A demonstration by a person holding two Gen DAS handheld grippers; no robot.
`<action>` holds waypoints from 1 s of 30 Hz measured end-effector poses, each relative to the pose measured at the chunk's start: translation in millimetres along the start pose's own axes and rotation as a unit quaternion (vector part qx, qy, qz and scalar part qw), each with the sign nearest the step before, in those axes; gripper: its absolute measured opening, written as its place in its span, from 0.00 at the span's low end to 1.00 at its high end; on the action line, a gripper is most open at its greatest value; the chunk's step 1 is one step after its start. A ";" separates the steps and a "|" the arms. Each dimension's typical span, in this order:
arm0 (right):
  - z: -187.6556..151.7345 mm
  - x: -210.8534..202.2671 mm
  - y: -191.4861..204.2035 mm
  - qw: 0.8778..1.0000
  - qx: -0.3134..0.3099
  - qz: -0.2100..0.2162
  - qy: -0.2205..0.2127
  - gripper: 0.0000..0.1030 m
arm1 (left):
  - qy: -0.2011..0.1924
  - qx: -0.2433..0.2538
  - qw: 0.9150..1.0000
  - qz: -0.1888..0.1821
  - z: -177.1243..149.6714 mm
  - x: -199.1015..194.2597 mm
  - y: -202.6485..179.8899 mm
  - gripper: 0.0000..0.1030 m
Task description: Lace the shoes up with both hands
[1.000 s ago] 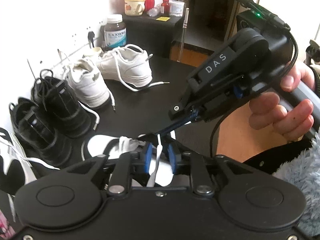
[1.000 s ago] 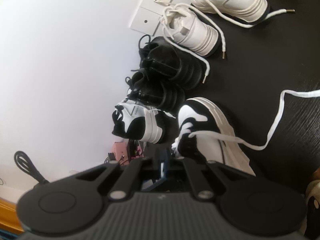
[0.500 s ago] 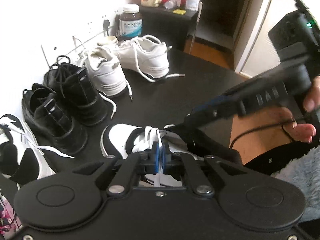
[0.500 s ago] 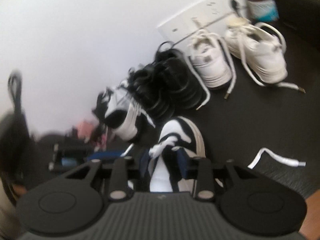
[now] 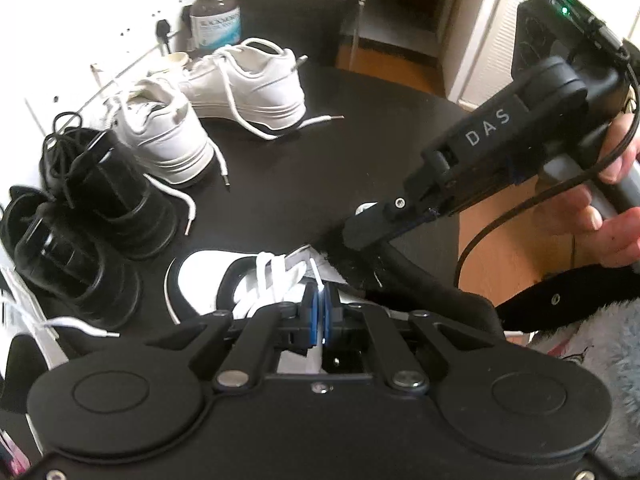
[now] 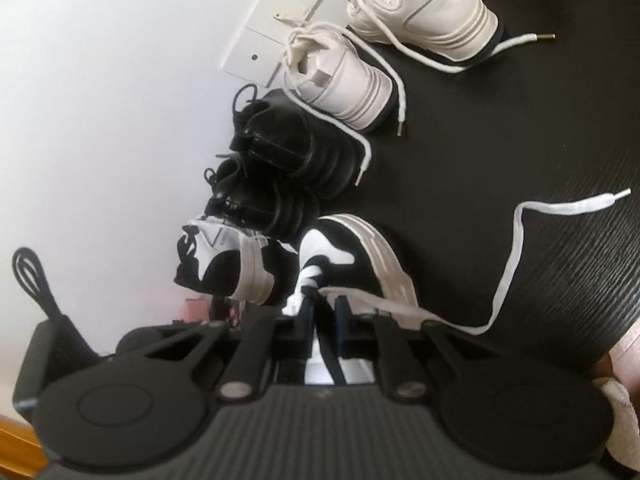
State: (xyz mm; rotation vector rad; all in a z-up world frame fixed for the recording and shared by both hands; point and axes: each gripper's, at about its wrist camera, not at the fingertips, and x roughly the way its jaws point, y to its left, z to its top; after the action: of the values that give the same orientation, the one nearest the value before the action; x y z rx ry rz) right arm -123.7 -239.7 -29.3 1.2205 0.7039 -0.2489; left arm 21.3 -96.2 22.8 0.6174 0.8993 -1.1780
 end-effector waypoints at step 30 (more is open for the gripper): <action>-7.1 -0.2 22.7 0.996 -0.079 -0.031 -0.004 0.10 | 0.013 0.013 1.000 -0.017 6.1 11.9 -0.3 0.03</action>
State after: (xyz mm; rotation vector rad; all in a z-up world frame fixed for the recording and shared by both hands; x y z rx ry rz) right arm -114.4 -225.3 -12.8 1.0487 0.7408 -0.2452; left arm 24.0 -107.3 15.9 0.6417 0.9207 -1.2170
